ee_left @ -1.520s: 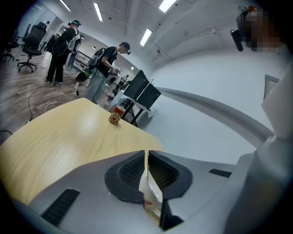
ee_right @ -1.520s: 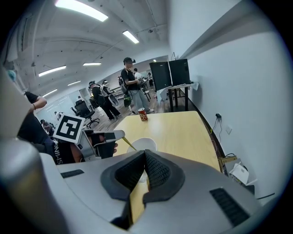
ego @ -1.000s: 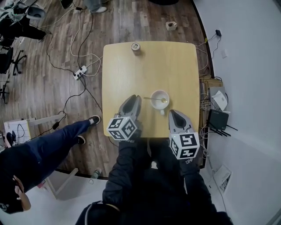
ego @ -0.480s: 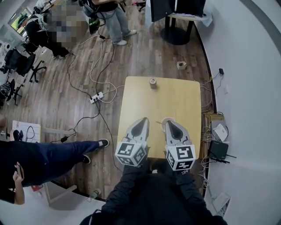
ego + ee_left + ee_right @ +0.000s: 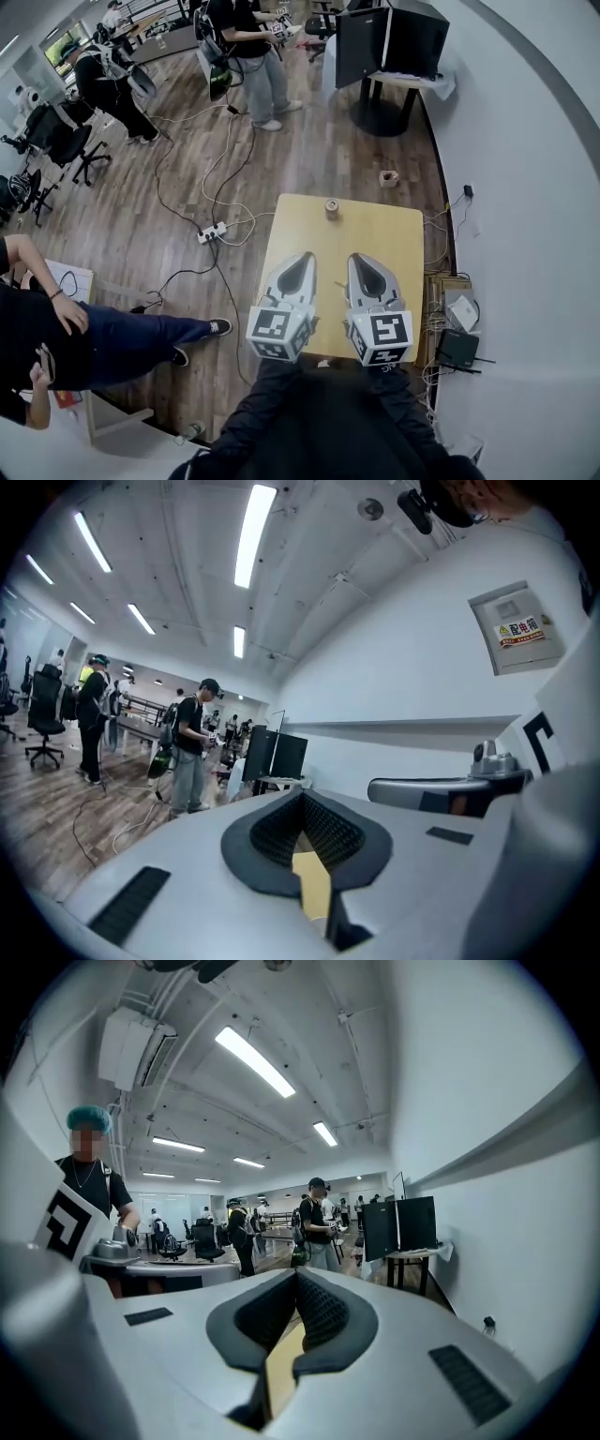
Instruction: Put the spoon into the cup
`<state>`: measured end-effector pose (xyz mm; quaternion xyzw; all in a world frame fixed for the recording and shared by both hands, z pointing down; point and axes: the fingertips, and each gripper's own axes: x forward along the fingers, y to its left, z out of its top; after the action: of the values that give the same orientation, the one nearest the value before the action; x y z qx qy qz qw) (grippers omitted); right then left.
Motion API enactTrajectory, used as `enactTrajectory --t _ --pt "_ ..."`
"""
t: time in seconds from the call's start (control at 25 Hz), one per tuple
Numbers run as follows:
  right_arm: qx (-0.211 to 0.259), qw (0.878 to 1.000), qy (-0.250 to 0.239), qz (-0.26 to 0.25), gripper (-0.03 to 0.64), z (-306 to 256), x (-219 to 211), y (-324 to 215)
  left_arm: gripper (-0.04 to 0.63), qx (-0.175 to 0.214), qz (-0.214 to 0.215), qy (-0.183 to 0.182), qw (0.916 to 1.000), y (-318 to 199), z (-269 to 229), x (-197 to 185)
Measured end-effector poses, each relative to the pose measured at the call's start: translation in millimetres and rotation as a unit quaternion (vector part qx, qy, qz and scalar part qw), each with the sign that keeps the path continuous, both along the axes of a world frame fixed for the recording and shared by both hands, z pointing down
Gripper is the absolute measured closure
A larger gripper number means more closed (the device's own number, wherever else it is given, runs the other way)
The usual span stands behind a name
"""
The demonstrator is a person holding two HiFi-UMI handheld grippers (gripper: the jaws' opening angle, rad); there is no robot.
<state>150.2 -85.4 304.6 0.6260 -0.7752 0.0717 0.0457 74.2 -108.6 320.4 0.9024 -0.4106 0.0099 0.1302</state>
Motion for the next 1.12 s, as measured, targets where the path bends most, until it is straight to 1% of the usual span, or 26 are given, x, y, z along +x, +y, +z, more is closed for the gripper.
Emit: enactTrajectory --t 0.12,0.32,0.44,0.6,0.72,0.88,1.0,1.12 --pt "0.011 1.000 0.004 0.000 0.595 -11.2 -1.9 -4.4 0.563 0.018 0.001 -0.004 0.9998 -1.8 -15.0 0.5" --pt "0.043 0.999 0.014 0.011 0.595 -39.1 0.1 -11.1 0.563 0.040 -0.003 -0.003 0.9992 -9.5 -40.4 -0.2" --pt "0.053 0.998 0.013 0.010 0.595 -45.6 -1.1 -16.5 0.563 0.037 -0.013 -0.011 0.9992 -16.7 -46.0 -3.4" --pt "0.054 0.998 0.011 0.013 0.595 -46.6 -0.8 -19.7 0.563 0.037 -0.008 0.005 0.9993 -18.7 -54.4 -0.4" --pt "0.058 0.998 0.013 0.014 0.595 -48.2 -0.4 -20.7 0.563 0.040 -0.010 0.005 0.9991 -20.5 -56.3 -0.2" --pt "0.058 0.998 0.015 0.014 0.595 -50.0 3.2 -23.6 0.563 0.042 -0.011 0.002 0.9991 -23.4 -57.5 3.5" --pt "0.058 0.998 0.016 0.013 0.595 -51.4 2.4 -26.9 0.563 0.044 -0.013 -0.006 0.9989 -27.0 -57.6 2.7" --pt "0.058 0.998 0.018 0.012 0.595 -51.5 2.1 -29.1 0.563 0.038 -0.015 -0.012 0.9991 -29.2 -56.5 3.1"
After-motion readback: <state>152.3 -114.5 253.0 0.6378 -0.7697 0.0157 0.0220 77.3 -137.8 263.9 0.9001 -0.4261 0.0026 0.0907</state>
